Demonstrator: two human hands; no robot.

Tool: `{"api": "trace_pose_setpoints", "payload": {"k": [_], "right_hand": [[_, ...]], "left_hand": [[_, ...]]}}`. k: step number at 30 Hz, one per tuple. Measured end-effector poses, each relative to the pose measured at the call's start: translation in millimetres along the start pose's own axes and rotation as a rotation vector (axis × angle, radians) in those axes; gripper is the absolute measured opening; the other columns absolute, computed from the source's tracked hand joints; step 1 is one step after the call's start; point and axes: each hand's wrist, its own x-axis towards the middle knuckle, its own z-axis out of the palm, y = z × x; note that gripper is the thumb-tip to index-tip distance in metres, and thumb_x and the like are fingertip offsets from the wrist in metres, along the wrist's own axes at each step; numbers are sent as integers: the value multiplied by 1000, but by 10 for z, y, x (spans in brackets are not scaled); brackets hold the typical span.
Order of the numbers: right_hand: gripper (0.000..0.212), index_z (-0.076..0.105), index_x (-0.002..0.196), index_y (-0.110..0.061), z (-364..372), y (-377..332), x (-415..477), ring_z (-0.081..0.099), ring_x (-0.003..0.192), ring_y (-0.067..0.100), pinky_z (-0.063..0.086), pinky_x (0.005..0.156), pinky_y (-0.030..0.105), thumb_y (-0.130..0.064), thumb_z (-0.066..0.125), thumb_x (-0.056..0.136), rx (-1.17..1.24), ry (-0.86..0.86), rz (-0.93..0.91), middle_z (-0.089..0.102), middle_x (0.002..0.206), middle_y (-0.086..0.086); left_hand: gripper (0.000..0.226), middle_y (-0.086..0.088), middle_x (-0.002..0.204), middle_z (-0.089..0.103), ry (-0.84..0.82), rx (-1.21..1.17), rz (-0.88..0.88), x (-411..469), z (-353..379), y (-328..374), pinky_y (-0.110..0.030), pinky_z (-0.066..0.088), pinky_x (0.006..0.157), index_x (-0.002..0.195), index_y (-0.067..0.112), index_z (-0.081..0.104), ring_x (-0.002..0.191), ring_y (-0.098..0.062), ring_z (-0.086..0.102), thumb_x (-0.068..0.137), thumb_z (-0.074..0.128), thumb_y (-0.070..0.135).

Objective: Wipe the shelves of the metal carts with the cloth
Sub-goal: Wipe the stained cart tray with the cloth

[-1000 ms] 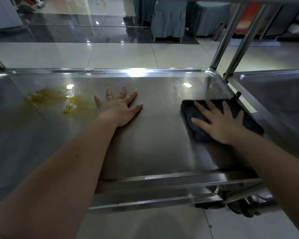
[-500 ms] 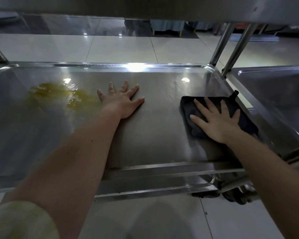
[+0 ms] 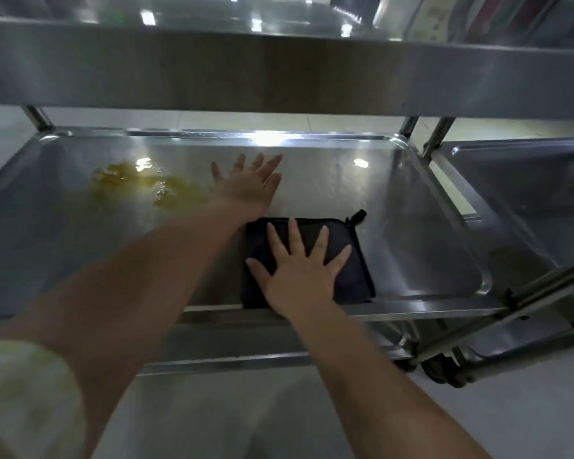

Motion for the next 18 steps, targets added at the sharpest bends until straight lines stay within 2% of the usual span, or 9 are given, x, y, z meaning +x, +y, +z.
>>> {"api": "trace_pose_setpoints", "payload": {"k": [3,4,6,8,10,13,16,18], "right_hand": [[70,-12,151,-47,-64,-173,-21,-30,141,43,-23,98,73,-76,10,90,68,-47,-25,-23,161,-8],[67,-7,152,-46,-111,-96,-38,-32,141,40,-24,100,72,-72,14,93,106,-1,-23,-22,161,-8],[62,2,153,-44,-212,222,-65,-32,141,38,-23,105,67,-62,21,98,135,200,25,-22,162,-7],[60,9,154,-41,-311,620,-28,-27,144,37,-15,111,62,-55,29,100,166,305,113,-17,163,-6],[56,18,154,-38,-375,879,46,-21,147,33,-9,117,57,-49,33,101,278,236,167,-7,165,-5],[51,29,153,-32,-303,891,164,-10,150,24,-3,121,47,-42,36,103,509,178,78,10,164,-3],[50,26,152,-41,-201,817,210,-8,150,13,-12,119,41,-51,28,102,523,115,43,13,163,-11],[52,22,151,-45,-197,840,235,-9,150,14,-14,118,39,-58,25,100,510,77,65,12,163,-13]], "left_hand": [[51,11,163,8,-74,-130,-107,-224,-157,-35,-59,-4,115,151,49,8,151,-28,1,102,18,53],[51,9,164,9,-95,-134,-109,-348,-175,-28,-58,-2,116,152,46,11,151,-30,2,103,23,49],[53,4,164,10,-98,-144,-68,-641,-114,63,-56,1,117,153,42,17,150,-33,2,103,32,43],[55,2,164,9,-97,-168,-14,-939,40,268,-55,-4,117,153,41,16,150,-34,-4,101,34,45],[58,4,165,4,-104,-97,39,-1154,236,533,-59,-13,114,153,42,11,150,-32,-9,100,29,54],[66,6,163,-9,-111,81,58,-1299,455,777,-73,-23,100,152,48,-3,148,-34,-16,92,11,71],[68,11,163,-10,-87,115,72,-1251,487,647,-76,-24,93,148,55,-5,148,-33,-18,85,6,79],[69,16,163,-8,-74,88,58,-1168,436,376,-77,-21,95,144,60,-5,148,-31,-16,80,5,83]]}}
